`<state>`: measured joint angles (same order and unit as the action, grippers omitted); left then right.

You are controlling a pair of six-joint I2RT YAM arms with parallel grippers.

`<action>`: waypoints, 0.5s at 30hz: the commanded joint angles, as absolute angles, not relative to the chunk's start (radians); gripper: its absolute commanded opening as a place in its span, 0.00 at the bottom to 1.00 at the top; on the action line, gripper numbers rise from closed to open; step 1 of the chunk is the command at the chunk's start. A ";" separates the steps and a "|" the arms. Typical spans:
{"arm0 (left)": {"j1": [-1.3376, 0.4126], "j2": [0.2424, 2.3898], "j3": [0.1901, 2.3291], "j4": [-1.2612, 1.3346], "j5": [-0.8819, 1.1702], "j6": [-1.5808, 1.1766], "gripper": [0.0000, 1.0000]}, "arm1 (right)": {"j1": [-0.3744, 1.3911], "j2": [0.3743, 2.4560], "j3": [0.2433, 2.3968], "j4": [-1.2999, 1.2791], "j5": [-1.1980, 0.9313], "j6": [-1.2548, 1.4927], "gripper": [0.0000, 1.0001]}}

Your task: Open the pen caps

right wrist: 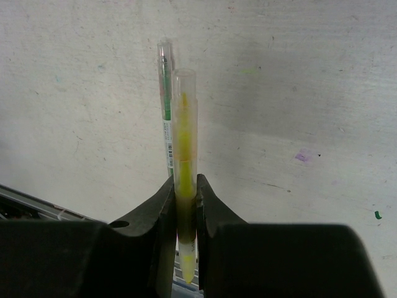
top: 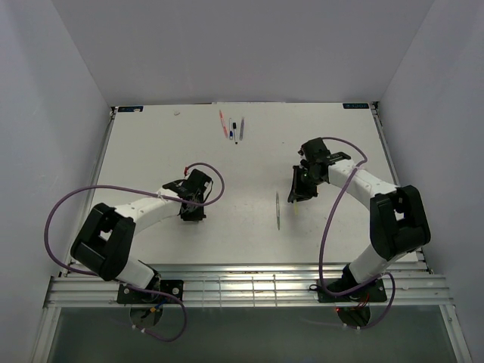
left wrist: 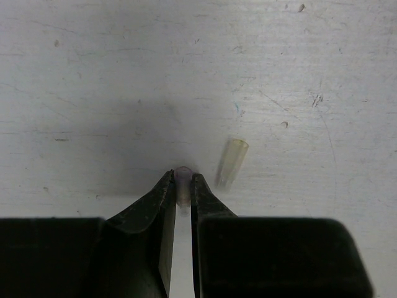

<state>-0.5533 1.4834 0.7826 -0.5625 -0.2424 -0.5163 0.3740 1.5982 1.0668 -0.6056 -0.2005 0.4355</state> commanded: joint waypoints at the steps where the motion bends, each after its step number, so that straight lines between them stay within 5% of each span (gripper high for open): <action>1: -0.551 1.482 0.770 -0.540 -0.198 -0.546 0.02 | 0.371 1.614 1.055 -0.571 -0.212 0.417 0.08; 15: -0.551 1.517 0.759 -0.545 -0.201 -0.591 0.25 | 0.373 1.646 1.043 -0.552 -0.222 0.414 0.08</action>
<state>-0.5526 1.4899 0.7761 -0.5472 -0.2161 -0.5587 0.3740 1.6424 1.0489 -0.5716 -0.2127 0.4335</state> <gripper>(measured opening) 0.236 0.178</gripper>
